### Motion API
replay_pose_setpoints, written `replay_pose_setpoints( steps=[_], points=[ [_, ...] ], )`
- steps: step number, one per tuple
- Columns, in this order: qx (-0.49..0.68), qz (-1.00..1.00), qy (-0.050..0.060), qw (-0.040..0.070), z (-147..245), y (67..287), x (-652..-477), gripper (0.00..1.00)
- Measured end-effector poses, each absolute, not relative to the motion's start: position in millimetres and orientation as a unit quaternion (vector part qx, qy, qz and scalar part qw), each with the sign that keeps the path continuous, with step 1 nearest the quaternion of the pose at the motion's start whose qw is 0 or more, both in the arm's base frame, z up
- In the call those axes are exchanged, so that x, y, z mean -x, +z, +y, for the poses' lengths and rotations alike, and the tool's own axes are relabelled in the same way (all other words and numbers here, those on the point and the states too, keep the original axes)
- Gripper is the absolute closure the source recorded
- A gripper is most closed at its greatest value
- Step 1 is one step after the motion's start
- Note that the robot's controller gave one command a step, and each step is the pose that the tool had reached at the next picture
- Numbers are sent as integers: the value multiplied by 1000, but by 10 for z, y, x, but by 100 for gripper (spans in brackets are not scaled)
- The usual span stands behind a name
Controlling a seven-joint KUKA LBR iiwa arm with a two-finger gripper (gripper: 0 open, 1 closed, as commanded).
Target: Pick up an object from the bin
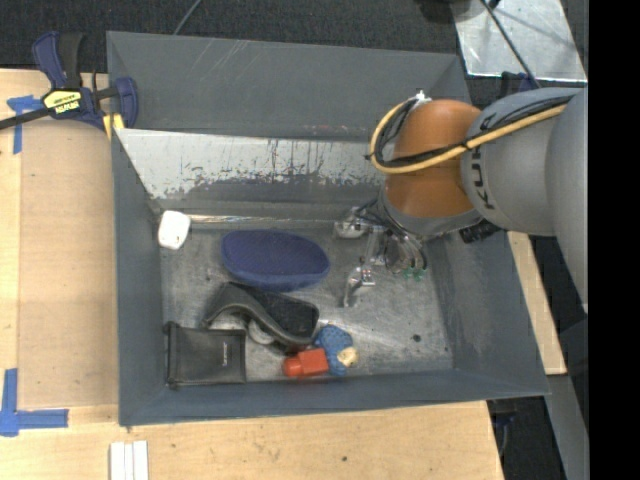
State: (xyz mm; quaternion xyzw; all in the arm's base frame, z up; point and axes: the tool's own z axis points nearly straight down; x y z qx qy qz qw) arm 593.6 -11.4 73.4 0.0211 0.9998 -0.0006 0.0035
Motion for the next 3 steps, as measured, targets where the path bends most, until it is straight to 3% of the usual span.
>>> replay_pose_setpoints(
  steps=[1, 2, 3],
  points=[
    [2, 1000, 2, 4, 781, 1027, -6192, 0],
    [15, 1000, 2, 3, 1501, 1012, -6138, 0],
    [-75, 997, 2, 5, 1387, 749, -6064, 0]
  ],
)
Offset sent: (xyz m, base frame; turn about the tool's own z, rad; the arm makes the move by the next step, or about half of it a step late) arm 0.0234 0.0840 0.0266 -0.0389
